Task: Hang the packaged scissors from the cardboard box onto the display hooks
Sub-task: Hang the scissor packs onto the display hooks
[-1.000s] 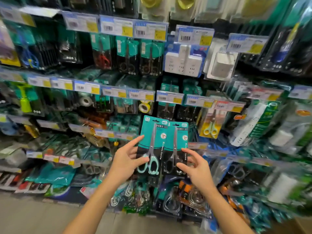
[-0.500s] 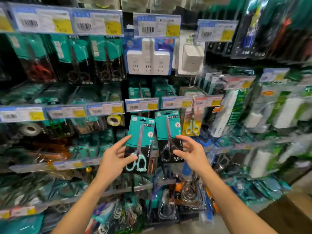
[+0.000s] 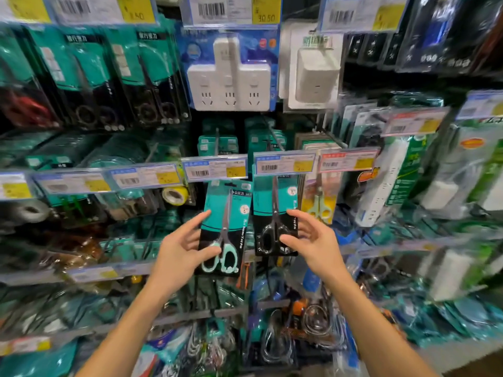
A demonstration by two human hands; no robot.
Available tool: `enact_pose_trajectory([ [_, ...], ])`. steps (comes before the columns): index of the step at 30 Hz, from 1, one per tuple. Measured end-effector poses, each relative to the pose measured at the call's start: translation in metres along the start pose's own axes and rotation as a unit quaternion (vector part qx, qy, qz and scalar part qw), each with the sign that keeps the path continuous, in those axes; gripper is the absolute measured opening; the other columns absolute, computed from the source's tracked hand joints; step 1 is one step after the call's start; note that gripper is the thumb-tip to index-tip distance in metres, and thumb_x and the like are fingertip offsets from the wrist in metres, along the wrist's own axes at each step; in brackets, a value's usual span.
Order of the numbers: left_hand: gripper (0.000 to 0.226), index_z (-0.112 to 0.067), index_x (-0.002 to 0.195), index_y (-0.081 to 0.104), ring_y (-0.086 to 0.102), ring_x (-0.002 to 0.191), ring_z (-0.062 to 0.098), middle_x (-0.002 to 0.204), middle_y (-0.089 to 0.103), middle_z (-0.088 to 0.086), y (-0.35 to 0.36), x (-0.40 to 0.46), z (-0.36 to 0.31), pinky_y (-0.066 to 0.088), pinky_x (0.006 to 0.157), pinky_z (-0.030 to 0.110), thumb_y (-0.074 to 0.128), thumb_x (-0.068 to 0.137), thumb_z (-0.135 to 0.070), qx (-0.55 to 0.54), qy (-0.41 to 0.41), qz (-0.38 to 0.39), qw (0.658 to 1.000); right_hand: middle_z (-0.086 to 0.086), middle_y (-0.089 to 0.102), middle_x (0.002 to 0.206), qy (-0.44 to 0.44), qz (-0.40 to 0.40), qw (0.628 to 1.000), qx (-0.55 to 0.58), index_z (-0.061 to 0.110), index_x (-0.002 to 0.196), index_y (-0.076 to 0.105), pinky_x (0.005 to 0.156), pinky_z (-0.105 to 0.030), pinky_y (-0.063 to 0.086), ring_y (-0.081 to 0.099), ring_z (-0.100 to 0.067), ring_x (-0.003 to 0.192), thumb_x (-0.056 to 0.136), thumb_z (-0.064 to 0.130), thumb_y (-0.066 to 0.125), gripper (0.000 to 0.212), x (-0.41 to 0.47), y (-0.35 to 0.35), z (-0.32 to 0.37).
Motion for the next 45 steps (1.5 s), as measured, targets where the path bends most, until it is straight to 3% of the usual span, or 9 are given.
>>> enact_pose_trajectory([
  [3, 0.07, -0.034, 0.128, 0.051, 0.054, 0.091, -0.028, 0.089, 0.06, -0.049, -0.001, -0.001, -0.007, 0.045, 0.08, 0.0, 0.077, 0.075, 0.002, 0.003, -0.009, 0.002, 1.0, 0.027, 0.056, 0.112, -0.003, 0.006, 1.0, -0.005, 0.045, 0.109, 0.06, 0.079, -0.002, 0.045, 0.052, 0.016, 0.101, 0.08, 0.011, 0.077, 0.047, 0.001, -0.002, 0.006],
  [7, 0.071, -0.05, 0.125, 0.051, 0.047, 0.119, -0.002, 0.129, 0.054, -0.024, -0.009, -0.001, -0.011, 0.044, 0.1, 0.02, 0.08, 0.075, -0.009, 0.001, -0.007, 0.002, 1.0, 0.023, 0.058, 0.113, -0.005, 0.015, 1.0, -0.005, 0.042, 0.11, 0.061, 0.077, -0.002, 0.045, 0.053, 0.014, 0.101, 0.08, 0.01, 0.077, 0.047, -0.004, -0.006, 0.013],
  [16, 0.073, -0.057, 0.129, 0.049, 0.049, 0.131, 0.014, 0.141, 0.054, -0.009, -0.022, -0.011, -0.004, 0.043, 0.109, 0.041, 0.08, 0.069, -0.029, 0.003, -0.01, 0.044, 0.999, 0.024, 0.058, 0.122, -0.027, -0.011, 0.999, -0.023, 0.042, 0.113, 0.061, 0.084, 0.0, 0.042, 0.054, 0.018, 0.106, 0.078, 0.013, 0.078, 0.049, -0.021, -0.01, 0.018],
  [23, 0.072, -0.059, 0.122, 0.052, 0.052, 0.109, -0.019, 0.114, 0.062, -0.036, -0.023, -0.009, -0.003, 0.045, 0.102, 0.023, 0.081, 0.073, -0.015, 0.002, -0.018, 0.053, 0.998, 0.021, 0.058, 0.119, -0.032, -0.017, 0.999, 0.001, 0.029, 0.121, 0.061, 0.077, -0.001, 0.044, 0.055, 0.022, 0.097, 0.08, 0.006, 0.076, 0.049, -0.007, -0.003, 0.035],
  [27, 0.075, -0.056, 0.128, 0.052, 0.057, 0.124, 0.018, 0.131, 0.063, -0.008, -0.023, -0.008, 0.0, 0.046, 0.105, 0.046, 0.084, 0.067, -0.027, -0.019, -0.015, 0.06, 0.998, 0.019, 0.058, 0.116, -0.024, -0.01, 1.0, 0.013, 0.023, 0.121, 0.061, 0.076, -0.002, 0.045, 0.057, 0.022, 0.093, 0.079, 0.0, 0.075, 0.05, -0.003, 0.001, 0.032],
  [32, 0.074, -0.053, 0.128, 0.052, 0.054, 0.125, 0.005, 0.13, 0.061, -0.017, -0.022, -0.005, -0.004, 0.046, 0.107, 0.036, 0.083, 0.07, -0.019, -0.009, 0.012, 0.046, 0.999, 0.022, 0.056, 0.12, -0.021, -0.007, 1.0, -0.001, 0.032, 0.117, 0.061, 0.075, -0.001, 0.044, 0.054, 0.025, 0.093, 0.079, 0.006, 0.077, 0.049, -0.008, 0.001, 0.023],
  [35, 0.074, -0.054, 0.129, 0.052, 0.053, 0.127, 0.01, 0.136, 0.058, -0.012, -0.02, -0.004, -0.005, 0.045, 0.107, 0.034, 0.083, 0.071, -0.019, -0.005, 0.019, 0.042, 0.999, 0.023, 0.055, 0.12, -0.023, -0.008, 1.0, -0.019, 0.036, 0.117, 0.06, 0.075, 0.001, 0.043, 0.053, 0.025, 0.093, 0.079, 0.01, 0.077, 0.049, -0.008, -0.001, 0.022],
  [42, 0.076, -0.054, 0.13, 0.051, 0.056, 0.125, 0.02, 0.137, 0.058, -0.005, -0.02, 0.0, -0.001, 0.047, 0.104, 0.047, 0.084, 0.064, -0.035, -0.032, 0.024, 0.053, 0.998, 0.025, 0.054, 0.125, -0.034, -0.018, 0.999, -0.01, 0.035, 0.122, 0.06, 0.082, -0.002, 0.043, 0.052, 0.021, 0.104, 0.081, 0.013, 0.076, 0.049, -0.002, 0.002, 0.014],
  [45, 0.076, -0.054, 0.131, 0.05, 0.056, 0.125, 0.022, 0.138, 0.058, -0.004, -0.023, 0.005, -0.001, 0.046, 0.104, 0.048, 0.085, 0.064, -0.041, -0.034, 0.029, 0.056, 0.997, 0.023, 0.057, 0.116, -0.024, -0.016, 1.0, 0.003, 0.028, 0.124, 0.059, 0.078, -0.002, 0.044, 0.056, 0.007, 0.103, 0.082, 0.009, 0.075, 0.049, 0.007, 0.002, 0.011],
])
Point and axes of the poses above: each hand's wrist, its own x-axis towards the middle knuckle, its own y-axis out of the palm, z = x × y, the point moved 4 cm from there along x, towards the middle knuckle
